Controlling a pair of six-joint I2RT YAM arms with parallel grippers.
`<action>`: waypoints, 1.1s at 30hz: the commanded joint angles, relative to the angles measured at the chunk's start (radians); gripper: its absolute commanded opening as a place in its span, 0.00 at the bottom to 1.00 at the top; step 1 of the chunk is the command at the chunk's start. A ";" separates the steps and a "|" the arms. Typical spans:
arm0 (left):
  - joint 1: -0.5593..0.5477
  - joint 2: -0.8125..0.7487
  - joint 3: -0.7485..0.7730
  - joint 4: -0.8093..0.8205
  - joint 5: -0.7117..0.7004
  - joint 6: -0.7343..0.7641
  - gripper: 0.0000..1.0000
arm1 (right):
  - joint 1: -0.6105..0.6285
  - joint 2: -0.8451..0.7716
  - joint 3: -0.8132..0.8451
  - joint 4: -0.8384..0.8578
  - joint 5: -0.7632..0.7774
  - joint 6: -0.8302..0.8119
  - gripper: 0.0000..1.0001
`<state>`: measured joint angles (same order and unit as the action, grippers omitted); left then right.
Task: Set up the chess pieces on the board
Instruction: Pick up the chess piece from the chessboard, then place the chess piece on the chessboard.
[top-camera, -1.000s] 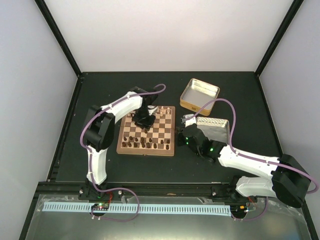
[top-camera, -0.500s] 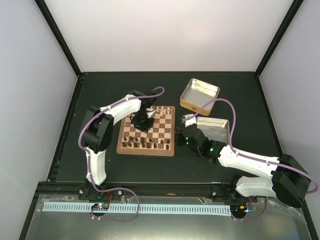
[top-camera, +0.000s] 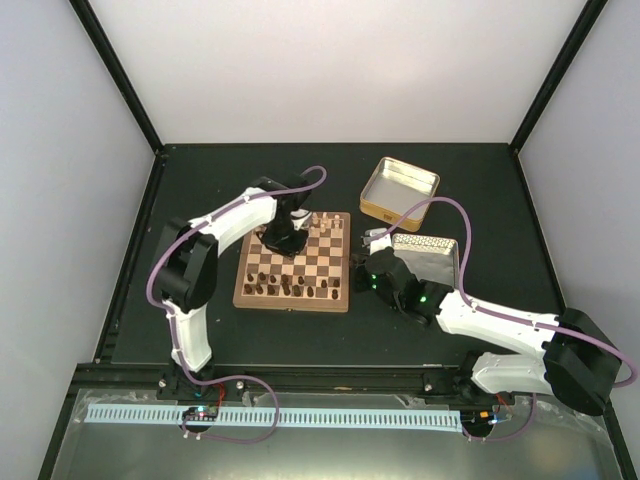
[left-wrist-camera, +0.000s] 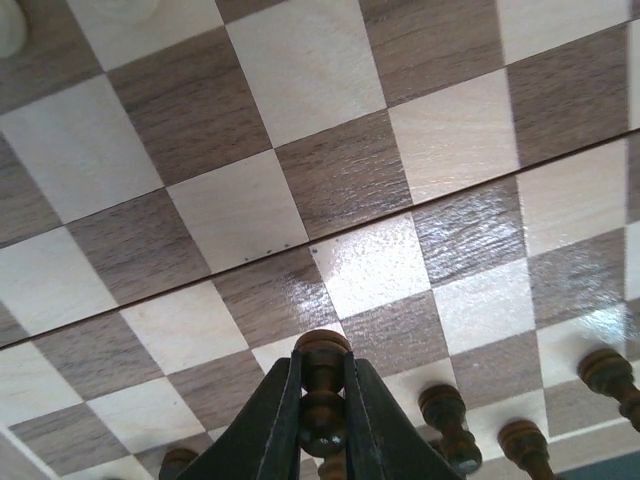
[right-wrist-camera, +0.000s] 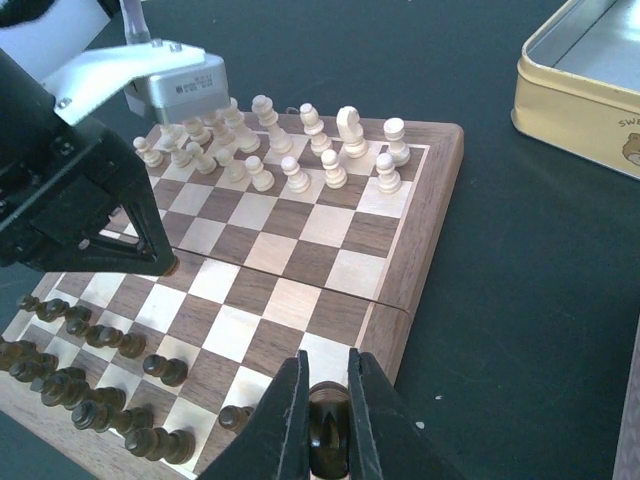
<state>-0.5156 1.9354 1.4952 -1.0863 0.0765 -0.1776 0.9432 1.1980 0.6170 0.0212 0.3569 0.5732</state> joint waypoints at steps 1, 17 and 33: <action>0.004 -0.076 0.010 -0.005 0.000 -0.008 0.10 | 0.004 0.004 0.023 0.049 -0.030 -0.024 0.03; -0.096 -0.152 -0.035 -0.020 0.038 -0.011 0.11 | 0.005 0.012 0.014 0.057 -0.003 0.010 0.03; -0.185 0.012 0.000 0.000 0.068 -0.008 0.13 | 0.005 -0.007 -0.016 0.056 0.027 0.031 0.03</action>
<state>-0.6971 1.9202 1.4593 -1.0943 0.1360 -0.1795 0.9432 1.2095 0.6147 0.0467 0.3408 0.5896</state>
